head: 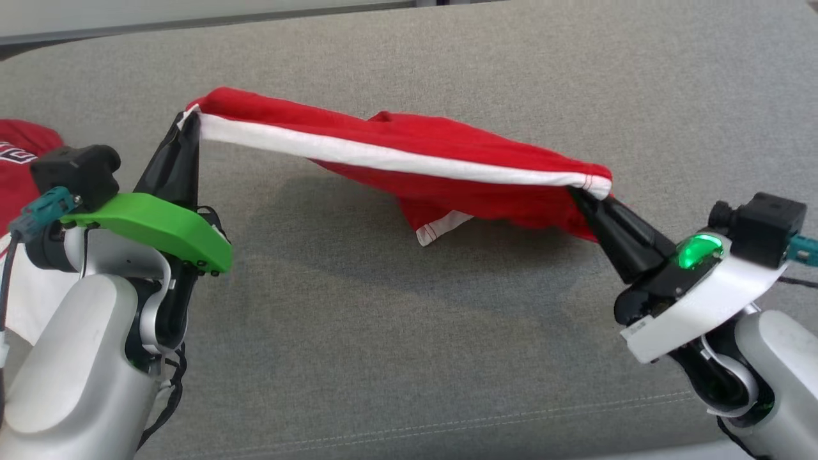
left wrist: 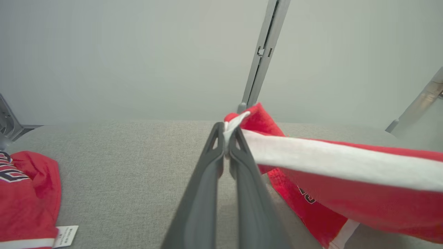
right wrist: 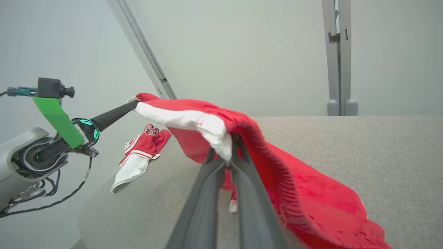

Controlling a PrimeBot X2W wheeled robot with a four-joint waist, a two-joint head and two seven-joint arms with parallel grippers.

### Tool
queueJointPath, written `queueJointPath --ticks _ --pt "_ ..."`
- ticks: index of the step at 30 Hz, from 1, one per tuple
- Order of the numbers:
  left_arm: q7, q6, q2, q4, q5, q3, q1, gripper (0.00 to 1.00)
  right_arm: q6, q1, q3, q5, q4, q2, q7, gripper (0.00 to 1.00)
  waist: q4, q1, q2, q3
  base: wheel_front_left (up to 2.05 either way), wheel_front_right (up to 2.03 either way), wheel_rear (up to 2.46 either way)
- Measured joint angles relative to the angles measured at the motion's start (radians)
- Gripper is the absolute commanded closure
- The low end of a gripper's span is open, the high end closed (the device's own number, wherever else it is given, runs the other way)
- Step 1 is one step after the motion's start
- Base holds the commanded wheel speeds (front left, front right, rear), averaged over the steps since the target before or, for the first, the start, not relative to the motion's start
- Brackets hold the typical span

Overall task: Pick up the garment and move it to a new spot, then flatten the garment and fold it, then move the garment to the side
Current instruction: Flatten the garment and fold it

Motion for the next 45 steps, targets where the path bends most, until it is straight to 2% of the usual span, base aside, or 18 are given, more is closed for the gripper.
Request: queueJointPath --ticks 8,18,26,29,35,40,45 --pt "0.048 0.071 0.049 -0.205 0.038 0.016 -0.001 1.00 0.000 -0.093 -0.079 0.072 -0.035 -0.008 0.004 1.00 -0.006 0.0000 0.0000 -0.067 0.00 0.00 0.00" --pt "0.093 0.091 0.075 -0.309 0.081 0.015 -0.116 1.00 0.000 -0.244 -0.122 0.042 0.015 0.002 0.010 1.00 -0.010 0.0000 0.0000 -0.139 0.00 0.00 0.00" --pt "0.121 0.097 0.064 -0.330 0.095 -0.003 -0.177 1.00 0.000 -0.309 -0.120 0.023 0.080 0.023 0.016 1.00 -0.007 0.0000 0.0000 -0.156 0.00 0.00 0.00" --pt "0.125 0.092 0.048 -0.302 0.085 -0.011 -0.188 1.00 0.000 -0.321 -0.137 0.012 0.131 0.051 0.007 1.00 -0.006 0.0000 0.0000 -0.145 0.00 0.00 0.00" --pt "0.128 0.050 0.014 -0.186 0.061 -0.031 -0.259 1.00 0.000 -0.409 -0.164 -0.064 0.266 0.130 -0.010 1.00 -0.010 0.0000 0.0000 -0.109 0.00 0.00 0.00" --pt "0.120 0.010 -0.032 -0.028 0.050 -0.040 -0.371 1.00 0.000 -0.546 -0.132 -0.131 0.393 0.172 -0.027 1.00 -0.013 0.0000 0.0000 -0.068 0.00 0.00 0.00" --pt "0.105 -0.027 -0.081 0.163 0.055 -0.047 -0.540 1.00 0.000 -0.716 -0.100 -0.145 0.571 0.207 -0.043 1.00 -0.015 0.0000 0.0000 -0.012 0.00 0.00 0.00"
